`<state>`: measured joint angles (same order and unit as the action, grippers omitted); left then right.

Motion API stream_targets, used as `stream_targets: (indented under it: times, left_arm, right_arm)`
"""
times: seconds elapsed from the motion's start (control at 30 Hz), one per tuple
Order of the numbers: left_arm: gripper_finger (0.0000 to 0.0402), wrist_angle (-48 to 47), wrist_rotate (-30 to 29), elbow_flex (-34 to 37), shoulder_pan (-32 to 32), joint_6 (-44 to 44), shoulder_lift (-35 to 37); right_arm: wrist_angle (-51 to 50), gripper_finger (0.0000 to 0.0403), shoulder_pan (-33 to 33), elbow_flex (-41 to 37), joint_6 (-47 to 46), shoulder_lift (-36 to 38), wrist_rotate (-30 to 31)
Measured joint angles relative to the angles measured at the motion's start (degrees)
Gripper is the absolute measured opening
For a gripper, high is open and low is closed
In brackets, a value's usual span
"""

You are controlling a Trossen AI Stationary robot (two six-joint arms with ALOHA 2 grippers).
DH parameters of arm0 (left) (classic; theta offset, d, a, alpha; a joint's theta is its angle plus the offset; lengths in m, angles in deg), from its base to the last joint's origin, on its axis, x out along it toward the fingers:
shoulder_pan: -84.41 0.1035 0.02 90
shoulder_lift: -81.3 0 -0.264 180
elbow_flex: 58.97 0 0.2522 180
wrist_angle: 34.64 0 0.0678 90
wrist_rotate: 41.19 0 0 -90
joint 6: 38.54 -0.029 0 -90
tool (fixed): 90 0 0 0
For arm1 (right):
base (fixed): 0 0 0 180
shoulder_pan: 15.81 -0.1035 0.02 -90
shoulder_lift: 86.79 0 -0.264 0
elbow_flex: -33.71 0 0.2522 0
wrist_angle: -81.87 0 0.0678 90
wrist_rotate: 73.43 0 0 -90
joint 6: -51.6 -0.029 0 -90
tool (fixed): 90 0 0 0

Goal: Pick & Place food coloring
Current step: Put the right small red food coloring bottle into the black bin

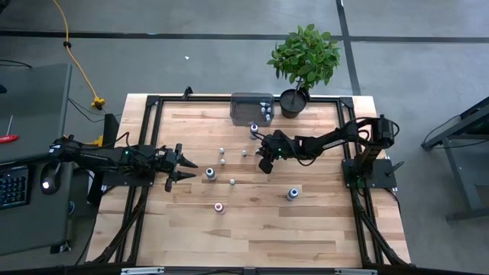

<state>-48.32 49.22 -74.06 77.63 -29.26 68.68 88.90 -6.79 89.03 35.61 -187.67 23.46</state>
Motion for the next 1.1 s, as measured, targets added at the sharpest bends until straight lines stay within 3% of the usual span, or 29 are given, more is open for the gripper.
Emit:
stream_targets:
  times: [0.27, 0.57, 0.87, 1.1]
  left_arm:
    - [0.0163, 0.00, 0.01, 0.00, 0.01, 0.00, 0.02]
    - [0.0163, 0.00, 0.00, 0.00, -0.01, 0.00, 0.02]
    - [0.0163, -0.01, 0.00, 0.00, 0.01, 0.00, 0.01]
    - [0.0163, 0.00, 0.02, 0.00, 0.01, 0.00, 0.00]
  right_arm:
    - [-0.75, 0.0050, 0.00, 2.30, 0.00, 0.20, -1.73]
    - [-13.55, 0.0049, 0.01, 9.54, 4.20, 4.55, -0.84]
    - [-31.03, 0.0048, 2.24, 24.09, 5.75, 5.66, -0.79]
    - [-40.50, 0.0051, 4.95, 34.93, 7.54, 5.66, 4.23]
